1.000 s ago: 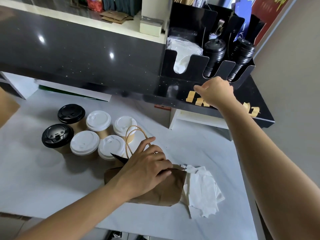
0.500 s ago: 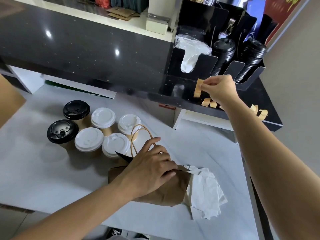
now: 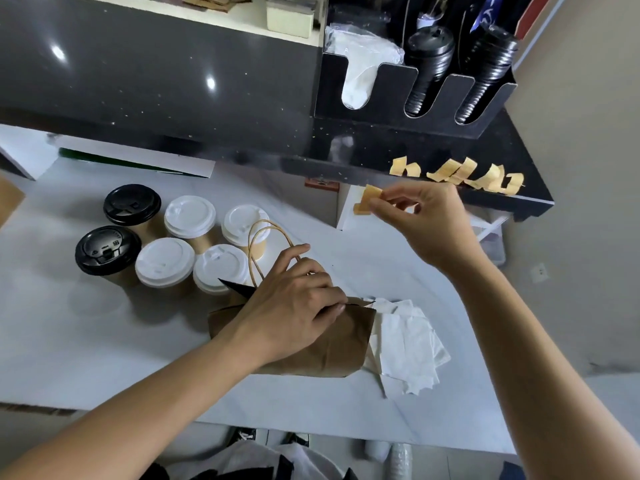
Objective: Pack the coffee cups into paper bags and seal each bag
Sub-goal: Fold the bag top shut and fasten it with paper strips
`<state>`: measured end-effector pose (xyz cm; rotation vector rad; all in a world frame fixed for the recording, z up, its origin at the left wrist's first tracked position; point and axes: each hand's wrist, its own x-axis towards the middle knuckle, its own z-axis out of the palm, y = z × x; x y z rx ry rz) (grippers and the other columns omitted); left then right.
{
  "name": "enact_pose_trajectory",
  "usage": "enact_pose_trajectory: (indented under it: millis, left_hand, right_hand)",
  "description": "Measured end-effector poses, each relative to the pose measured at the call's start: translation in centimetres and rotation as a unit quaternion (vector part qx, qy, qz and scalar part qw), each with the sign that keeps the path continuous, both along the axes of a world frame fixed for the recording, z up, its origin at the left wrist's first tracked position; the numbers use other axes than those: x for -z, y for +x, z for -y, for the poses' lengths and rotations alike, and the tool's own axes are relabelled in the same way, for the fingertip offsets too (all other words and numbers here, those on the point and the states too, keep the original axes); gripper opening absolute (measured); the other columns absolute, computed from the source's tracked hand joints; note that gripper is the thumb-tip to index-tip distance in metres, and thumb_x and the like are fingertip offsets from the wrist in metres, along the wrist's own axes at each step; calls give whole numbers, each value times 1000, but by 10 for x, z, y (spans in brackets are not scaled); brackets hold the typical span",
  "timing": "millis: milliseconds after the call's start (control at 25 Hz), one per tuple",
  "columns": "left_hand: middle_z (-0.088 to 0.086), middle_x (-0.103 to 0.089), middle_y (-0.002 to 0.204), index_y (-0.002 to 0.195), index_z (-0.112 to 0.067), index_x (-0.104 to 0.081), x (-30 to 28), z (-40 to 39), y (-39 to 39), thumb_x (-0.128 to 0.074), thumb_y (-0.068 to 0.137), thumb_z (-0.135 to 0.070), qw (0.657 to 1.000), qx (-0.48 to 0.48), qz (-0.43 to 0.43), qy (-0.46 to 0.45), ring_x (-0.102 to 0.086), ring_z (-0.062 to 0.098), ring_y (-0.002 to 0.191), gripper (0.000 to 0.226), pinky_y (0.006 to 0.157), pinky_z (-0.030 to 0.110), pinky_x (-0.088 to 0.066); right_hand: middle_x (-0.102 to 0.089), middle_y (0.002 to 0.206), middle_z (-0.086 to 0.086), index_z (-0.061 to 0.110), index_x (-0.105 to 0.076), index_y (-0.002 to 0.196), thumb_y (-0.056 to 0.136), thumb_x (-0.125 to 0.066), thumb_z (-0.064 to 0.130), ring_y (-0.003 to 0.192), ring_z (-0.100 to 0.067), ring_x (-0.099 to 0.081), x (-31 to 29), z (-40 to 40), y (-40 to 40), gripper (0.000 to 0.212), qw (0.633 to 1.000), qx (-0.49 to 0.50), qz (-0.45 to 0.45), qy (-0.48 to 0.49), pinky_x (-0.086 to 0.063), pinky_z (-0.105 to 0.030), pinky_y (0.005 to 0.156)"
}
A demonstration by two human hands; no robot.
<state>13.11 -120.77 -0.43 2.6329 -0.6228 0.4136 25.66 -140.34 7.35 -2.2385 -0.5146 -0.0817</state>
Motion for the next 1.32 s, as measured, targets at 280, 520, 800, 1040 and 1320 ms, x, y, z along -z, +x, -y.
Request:
enact_pose_trajectory:
  millis: [280,520,800,1040,1320]
  left_hand:
    - [-5,-72,84,97,-20,-80,-1,1,0,-67,96,-28,1000,2,6,0,-65,22,97,15,115,50,-33]
    - [-4,-70,84,94,-17,-78,-1,1,1,-68,95,-28,1000,6,13,5,-64,23,94,15,115,50,-33]
    - [-5,-70,85,97,-18,-73,-3,1,1,-67,95,-30,1000,4,-4,6,-64,21,98,13,116,49,-32]
    - [-3,-67,87,99,-19,-74,-7,1,1,-62,100,-31,999,6,-24,34,-62,25,101,16,117,48,-29]
    - [-6,-67,89,111,-24,-74,-5,2,1,-62,99,-31,999,13,-23,32,-61,24,100,18,117,48,-29]
  right_hand:
    - [-72,84,24,30,-82,87,90,-77,33,68,0,-58,36,19,-57,6,996,-23,-83,-7,-38,-7,57]
    - [-70,80,20,23,-80,85,86,-82,34,70,2,-60,44,24,-74,11,991,-35,-125,-12,-39,-5,62]
    - [-68,89,21,40,-75,80,86,-81,36,85,-2,-64,45,25,-82,9,991,-52,-120,-21,-39,-6,67]
    - [-68,93,18,42,-77,87,83,-75,49,90,-8,-63,50,29,-87,7,992,-66,-100,-37,-39,-8,72]
    - [-66,102,20,40,-76,104,82,-84,20,101,-13,-63,59,34,-100,30,994,-81,-45,-52,-47,-46,90]
